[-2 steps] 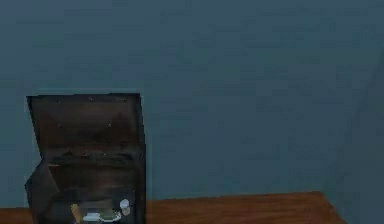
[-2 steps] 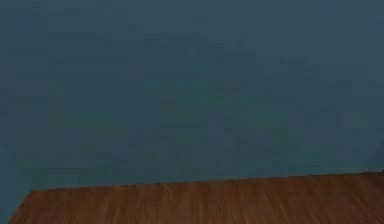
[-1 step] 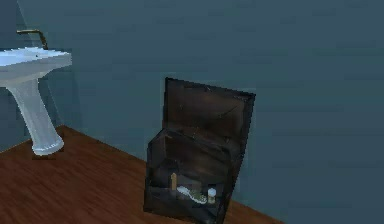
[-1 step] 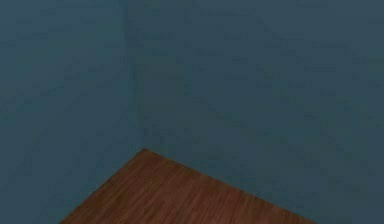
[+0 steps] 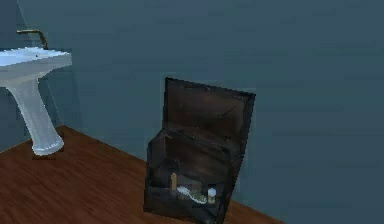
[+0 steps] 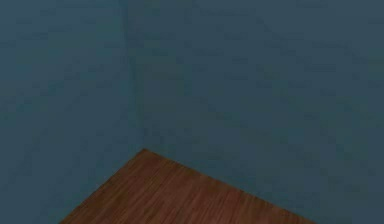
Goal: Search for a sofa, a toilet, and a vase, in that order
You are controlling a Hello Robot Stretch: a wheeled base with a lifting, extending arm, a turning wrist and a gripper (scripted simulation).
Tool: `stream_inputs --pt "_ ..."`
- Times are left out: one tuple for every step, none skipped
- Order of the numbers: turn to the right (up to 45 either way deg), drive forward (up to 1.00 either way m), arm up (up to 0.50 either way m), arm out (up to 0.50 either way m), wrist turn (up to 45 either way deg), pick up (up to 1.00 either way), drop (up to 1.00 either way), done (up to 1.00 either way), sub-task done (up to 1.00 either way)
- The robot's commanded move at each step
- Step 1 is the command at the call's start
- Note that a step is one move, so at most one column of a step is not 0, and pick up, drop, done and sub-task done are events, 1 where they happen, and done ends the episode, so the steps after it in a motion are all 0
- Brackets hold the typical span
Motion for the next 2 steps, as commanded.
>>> stream_inputs --pt "-45.0 0.00 0.00 0.00 0.0 0.00 0.00 0.00 0.00" --pt "-45.0 0.00 0.00 0.00 0.0 0.00 0.00 0.00 0.00"
